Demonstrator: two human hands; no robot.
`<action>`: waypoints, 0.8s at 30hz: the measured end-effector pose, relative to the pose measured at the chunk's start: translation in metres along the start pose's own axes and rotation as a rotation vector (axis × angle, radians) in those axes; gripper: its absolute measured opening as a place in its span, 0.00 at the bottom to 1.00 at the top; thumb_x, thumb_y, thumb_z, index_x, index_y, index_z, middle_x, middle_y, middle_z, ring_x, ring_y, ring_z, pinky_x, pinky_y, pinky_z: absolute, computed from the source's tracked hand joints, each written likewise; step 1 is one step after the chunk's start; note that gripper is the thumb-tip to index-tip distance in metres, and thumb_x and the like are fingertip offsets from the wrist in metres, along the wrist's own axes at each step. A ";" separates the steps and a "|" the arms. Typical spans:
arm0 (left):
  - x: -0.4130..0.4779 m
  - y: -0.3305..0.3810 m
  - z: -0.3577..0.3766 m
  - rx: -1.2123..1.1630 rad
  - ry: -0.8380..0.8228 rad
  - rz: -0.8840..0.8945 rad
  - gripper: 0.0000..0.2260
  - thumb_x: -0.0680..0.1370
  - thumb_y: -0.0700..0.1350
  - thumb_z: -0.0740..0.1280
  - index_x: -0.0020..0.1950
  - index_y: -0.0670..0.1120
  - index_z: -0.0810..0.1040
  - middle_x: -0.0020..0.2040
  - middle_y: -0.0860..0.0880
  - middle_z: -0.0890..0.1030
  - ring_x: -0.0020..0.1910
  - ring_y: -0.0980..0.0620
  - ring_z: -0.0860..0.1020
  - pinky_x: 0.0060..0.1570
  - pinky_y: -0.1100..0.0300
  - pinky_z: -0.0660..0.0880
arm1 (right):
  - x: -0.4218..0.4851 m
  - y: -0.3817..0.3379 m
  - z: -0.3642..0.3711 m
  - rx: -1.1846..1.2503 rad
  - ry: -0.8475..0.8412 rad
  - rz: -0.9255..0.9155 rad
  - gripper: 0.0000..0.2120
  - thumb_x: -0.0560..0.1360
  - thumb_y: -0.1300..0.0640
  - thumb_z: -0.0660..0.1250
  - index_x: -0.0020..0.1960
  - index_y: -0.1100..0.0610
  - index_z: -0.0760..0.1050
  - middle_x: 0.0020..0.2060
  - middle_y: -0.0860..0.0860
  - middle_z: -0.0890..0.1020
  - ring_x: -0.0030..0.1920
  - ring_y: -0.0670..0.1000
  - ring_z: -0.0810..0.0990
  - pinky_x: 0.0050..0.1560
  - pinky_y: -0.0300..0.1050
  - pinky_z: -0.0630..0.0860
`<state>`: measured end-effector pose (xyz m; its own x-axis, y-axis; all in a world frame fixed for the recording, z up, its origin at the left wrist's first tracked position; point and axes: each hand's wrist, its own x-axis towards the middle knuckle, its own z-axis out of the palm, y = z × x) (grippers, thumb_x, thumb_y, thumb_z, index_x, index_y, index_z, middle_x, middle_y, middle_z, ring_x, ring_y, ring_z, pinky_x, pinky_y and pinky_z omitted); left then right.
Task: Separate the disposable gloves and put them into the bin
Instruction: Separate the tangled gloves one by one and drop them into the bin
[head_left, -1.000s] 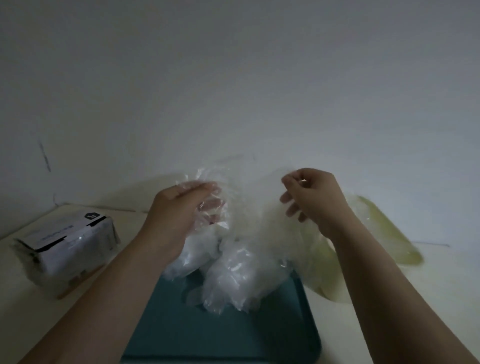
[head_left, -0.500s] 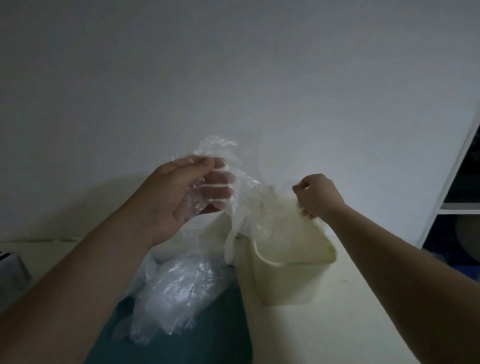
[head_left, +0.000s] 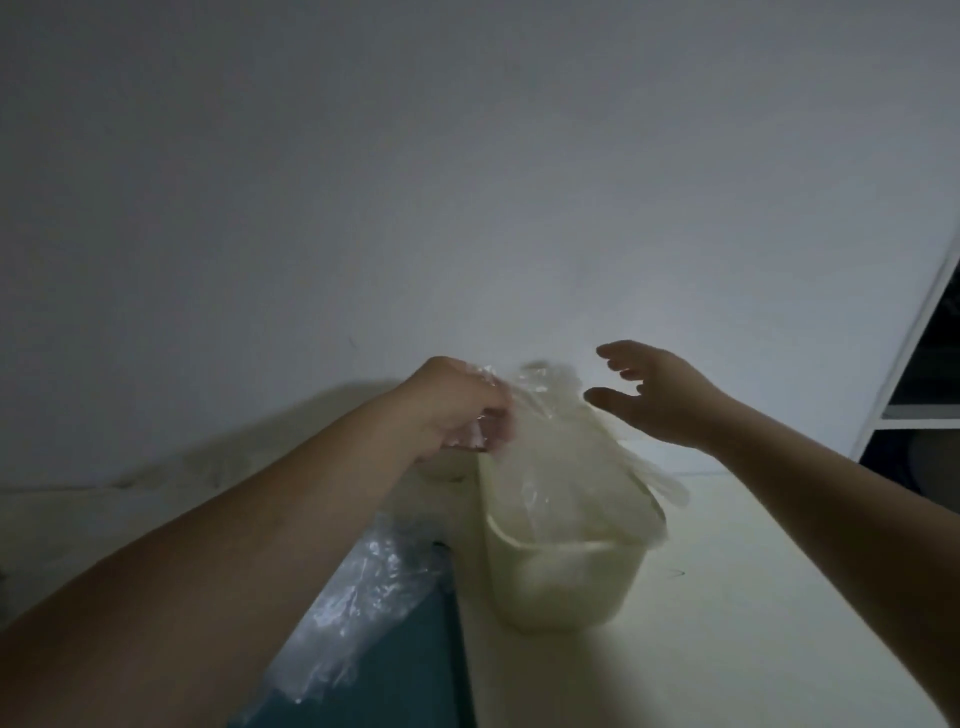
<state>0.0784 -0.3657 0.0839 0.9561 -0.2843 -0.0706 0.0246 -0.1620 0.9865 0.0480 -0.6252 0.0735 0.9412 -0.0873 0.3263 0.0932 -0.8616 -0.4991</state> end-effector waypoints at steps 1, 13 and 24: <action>0.007 -0.002 0.007 0.055 0.017 -0.009 0.05 0.75 0.30 0.72 0.50 0.31 0.83 0.40 0.36 0.85 0.41 0.40 0.82 0.53 0.41 0.82 | -0.006 -0.007 -0.004 0.027 0.015 -0.015 0.26 0.79 0.49 0.72 0.75 0.49 0.71 0.65 0.48 0.78 0.65 0.49 0.78 0.69 0.49 0.74; 0.023 -0.010 0.049 0.195 0.123 -0.062 0.26 0.78 0.30 0.63 0.75 0.43 0.70 0.59 0.41 0.75 0.43 0.45 0.80 0.39 0.55 0.75 | -0.034 -0.055 0.048 -0.262 -0.598 -0.072 0.29 0.85 0.47 0.58 0.83 0.50 0.54 0.80 0.52 0.66 0.77 0.57 0.67 0.76 0.53 0.65; -0.056 0.003 -0.004 0.362 0.011 0.096 0.09 0.80 0.34 0.70 0.59 0.42 0.81 0.53 0.40 0.84 0.43 0.47 0.88 0.45 0.53 0.86 | -0.017 -0.070 0.097 -0.501 -0.847 0.050 0.26 0.85 0.50 0.56 0.82 0.53 0.59 0.78 0.55 0.67 0.76 0.57 0.69 0.73 0.53 0.66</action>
<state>0.0263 -0.3464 0.0910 0.9522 -0.3044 0.0238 -0.1686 -0.4592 0.8722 0.0568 -0.5151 0.0245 0.8800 0.0892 -0.4665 0.0824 -0.9960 -0.0351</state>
